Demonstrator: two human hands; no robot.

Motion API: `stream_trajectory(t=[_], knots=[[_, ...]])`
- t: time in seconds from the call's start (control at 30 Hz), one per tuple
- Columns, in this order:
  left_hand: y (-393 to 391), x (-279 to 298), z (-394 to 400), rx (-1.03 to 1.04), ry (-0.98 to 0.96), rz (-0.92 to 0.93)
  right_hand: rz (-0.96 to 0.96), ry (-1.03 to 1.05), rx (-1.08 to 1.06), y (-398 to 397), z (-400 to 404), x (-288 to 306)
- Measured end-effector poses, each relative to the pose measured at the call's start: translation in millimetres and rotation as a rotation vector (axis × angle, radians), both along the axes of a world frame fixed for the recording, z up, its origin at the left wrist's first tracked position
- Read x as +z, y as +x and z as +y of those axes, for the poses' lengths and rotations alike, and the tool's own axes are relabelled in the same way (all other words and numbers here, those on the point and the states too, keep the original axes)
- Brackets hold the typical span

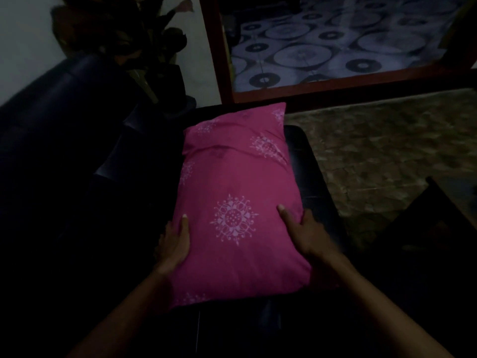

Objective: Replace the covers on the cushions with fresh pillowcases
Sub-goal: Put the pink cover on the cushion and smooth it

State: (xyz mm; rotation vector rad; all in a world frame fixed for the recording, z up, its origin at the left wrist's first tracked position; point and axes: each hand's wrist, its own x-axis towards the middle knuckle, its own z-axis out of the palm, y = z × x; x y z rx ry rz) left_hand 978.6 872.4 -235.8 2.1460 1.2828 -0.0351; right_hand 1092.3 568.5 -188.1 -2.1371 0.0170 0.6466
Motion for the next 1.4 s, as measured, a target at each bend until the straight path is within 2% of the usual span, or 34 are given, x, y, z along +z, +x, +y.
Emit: stream_trajectory(t=[0.17,0.27,0.37,0.43,0.5,0.57,0.63,0.73,0.87,1.0,1.13,1.23,1.33,1.4], knots=[[-16.2,14.7,-4.9,0.013,0.176,-0.012,0.039,-0.049,0.170,-7.5,-14.9,-10.6],[-17.0,23.2,4.0,-0.015,0.171,-0.050,0.060,0.053,0.258,17.0,-23.4,-12.5],[-18.9,21.6,-0.1,0.014,0.183,-0.068,0.052,0.130,0.251,32.4,-29.3,-7.2],[-21.7,17.2,-11.5,0.041,0.228,-0.055,-0.055,0.037,0.234,35.9,-23.4,0.7],[-25.3,8.9,-23.3,0.037,0.223,-0.066,-0.278,-0.132,0.232,26.4,-5.5,16.8],[-27.5,-3.5,-29.2,0.035,0.192,-0.042,-0.579,-0.191,0.362,5.4,21.2,23.3],[-32.1,-17.9,-29.3,0.043,0.196,-0.037,-0.741,-0.215,0.563,-18.0,40.5,2.9],[-41.1,-32.3,-30.8,0.018,0.241,-0.085,-0.729,-0.321,0.606,-36.6,36.0,-34.0],[-45.9,-31.2,-35.5,0.013,0.201,-0.103,-0.696,-0.329,0.622,-27.3,37.1,-25.2],[-54.8,-36.5,-39.1,0.001,0.188,-0.164,-0.681,-0.271,0.539,-38.2,33.0,-31.9],[-47.3,-28.6,-30.3,-0.058,0.117,-0.081,-0.594,-0.250,0.591,-32.4,30.2,-25.3],[-32.0,-6.0,-22.3,-0.115,0.177,-0.027,-0.528,-0.261,0.652,-12.8,31.8,-6.1],[3.1,25.5,-40.1,-0.141,0.236,-0.182,-0.500,-0.255,0.638,0.7,38.3,6.7],[23.7,33.2,-60.2,-0.236,0.280,-0.230,-0.532,-0.250,0.603,10.3,49.1,14.4]])
